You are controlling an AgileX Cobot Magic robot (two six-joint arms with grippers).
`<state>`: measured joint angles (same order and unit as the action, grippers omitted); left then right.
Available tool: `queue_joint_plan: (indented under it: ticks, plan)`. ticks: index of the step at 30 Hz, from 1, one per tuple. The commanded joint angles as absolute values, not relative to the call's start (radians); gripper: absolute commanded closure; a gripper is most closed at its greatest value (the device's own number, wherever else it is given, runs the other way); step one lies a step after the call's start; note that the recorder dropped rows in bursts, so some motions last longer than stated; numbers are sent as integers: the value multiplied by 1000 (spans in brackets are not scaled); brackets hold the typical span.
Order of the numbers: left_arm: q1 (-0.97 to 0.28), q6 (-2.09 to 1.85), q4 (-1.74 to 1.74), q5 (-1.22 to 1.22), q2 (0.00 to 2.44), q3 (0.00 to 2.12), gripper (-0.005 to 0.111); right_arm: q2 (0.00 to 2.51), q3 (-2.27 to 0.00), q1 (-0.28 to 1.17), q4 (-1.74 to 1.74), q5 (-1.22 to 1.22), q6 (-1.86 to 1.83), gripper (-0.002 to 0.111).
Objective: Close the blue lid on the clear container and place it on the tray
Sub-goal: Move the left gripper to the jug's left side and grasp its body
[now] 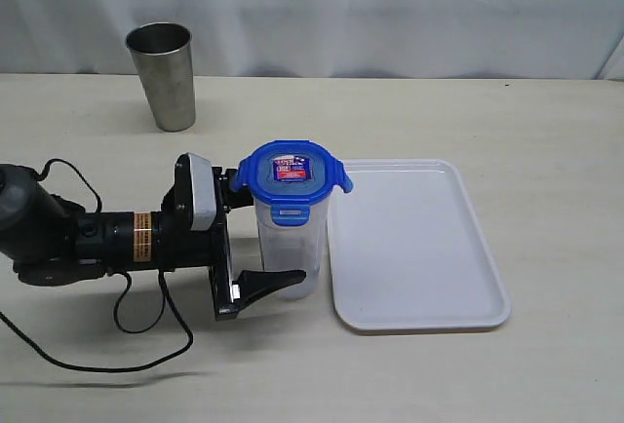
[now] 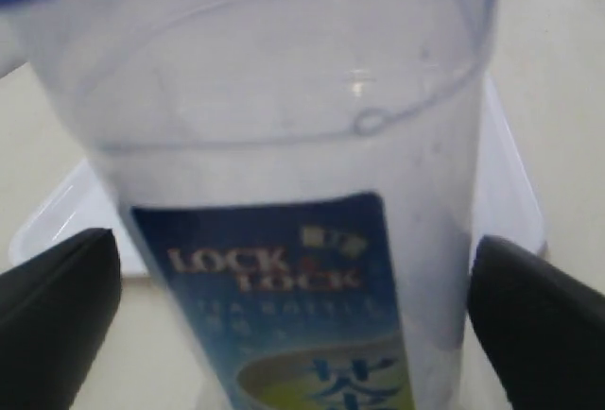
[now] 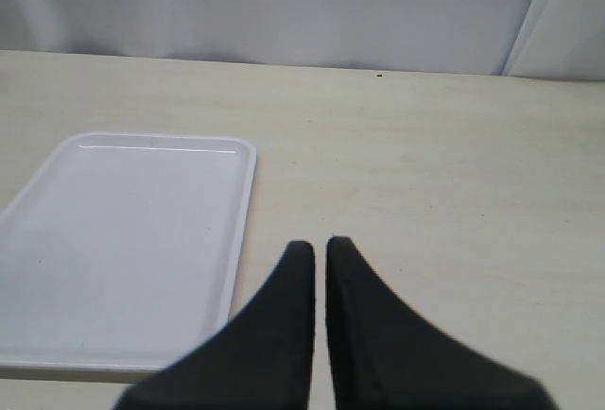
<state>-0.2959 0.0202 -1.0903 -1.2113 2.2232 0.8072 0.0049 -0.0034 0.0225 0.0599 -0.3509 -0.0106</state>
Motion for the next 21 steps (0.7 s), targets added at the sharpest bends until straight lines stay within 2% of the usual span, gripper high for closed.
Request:
queue_joint_plan:
  ticks: [1, 21]
  plan:
    - [-317, 30, -1076, -1221, 2224, 822, 14, 0, 0, 15, 60, -346, -7, 104]
    - [-338, 269, -1068, -1221, 2224, 862, 14, 0, 0, 15, 60, -346, -7, 104]
